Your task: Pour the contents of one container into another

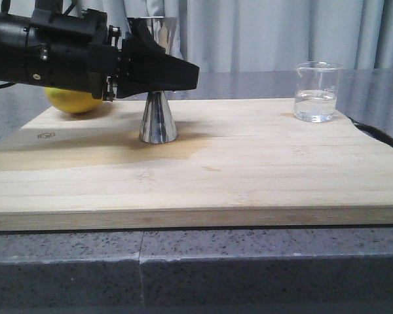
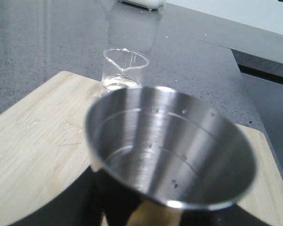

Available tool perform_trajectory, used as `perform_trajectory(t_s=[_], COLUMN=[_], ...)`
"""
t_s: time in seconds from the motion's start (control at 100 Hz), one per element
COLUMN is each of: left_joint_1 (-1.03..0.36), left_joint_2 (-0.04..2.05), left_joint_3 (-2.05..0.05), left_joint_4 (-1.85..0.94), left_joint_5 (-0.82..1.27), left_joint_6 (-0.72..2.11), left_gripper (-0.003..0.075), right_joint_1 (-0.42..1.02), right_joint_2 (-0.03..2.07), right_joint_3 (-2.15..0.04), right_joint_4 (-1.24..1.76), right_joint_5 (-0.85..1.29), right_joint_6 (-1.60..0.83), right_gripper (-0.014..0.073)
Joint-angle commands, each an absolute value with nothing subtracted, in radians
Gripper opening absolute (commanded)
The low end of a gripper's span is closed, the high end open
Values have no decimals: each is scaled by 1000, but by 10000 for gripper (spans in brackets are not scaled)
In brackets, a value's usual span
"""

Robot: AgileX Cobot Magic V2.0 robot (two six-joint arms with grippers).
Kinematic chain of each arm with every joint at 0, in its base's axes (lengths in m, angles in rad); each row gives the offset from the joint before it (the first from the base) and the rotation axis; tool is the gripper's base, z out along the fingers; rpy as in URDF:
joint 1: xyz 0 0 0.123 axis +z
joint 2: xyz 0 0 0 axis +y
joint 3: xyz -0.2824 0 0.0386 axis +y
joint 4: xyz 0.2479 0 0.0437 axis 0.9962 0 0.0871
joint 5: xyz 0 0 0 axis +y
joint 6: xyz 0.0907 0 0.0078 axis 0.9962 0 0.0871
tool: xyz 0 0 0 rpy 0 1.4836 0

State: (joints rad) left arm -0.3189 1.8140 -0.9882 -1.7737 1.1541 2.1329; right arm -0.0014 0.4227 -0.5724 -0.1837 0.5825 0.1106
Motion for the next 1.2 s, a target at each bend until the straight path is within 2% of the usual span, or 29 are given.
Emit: perform_trajectory(t_s=[0.0,0.43,0.94,1.19], left_joint_1=[-328,-328,-328,-328], left_joint_2=[1772,1766,1613,1583], left_joint_3=[-1022,-1047,-1052,-1052], left_joint_4=[-1850,-1850,-1850,-1846], left_joint_5=[1269,1269,1269,1269], left_joint_6=[2125,2087,2073,2073], left_gripper=[270,270,244,239], right_joint_1=[-8,-8,-6,76], right_joint_2=[437,437,437,481], right_joint_3=[-607,-607,-607,-624], right_joint_4=[-195,-195,-195,-169], right_joint_5=[509,509,492,471], right_joint_6=[109,109,80,25], right_gripper=[596,596,596,596])
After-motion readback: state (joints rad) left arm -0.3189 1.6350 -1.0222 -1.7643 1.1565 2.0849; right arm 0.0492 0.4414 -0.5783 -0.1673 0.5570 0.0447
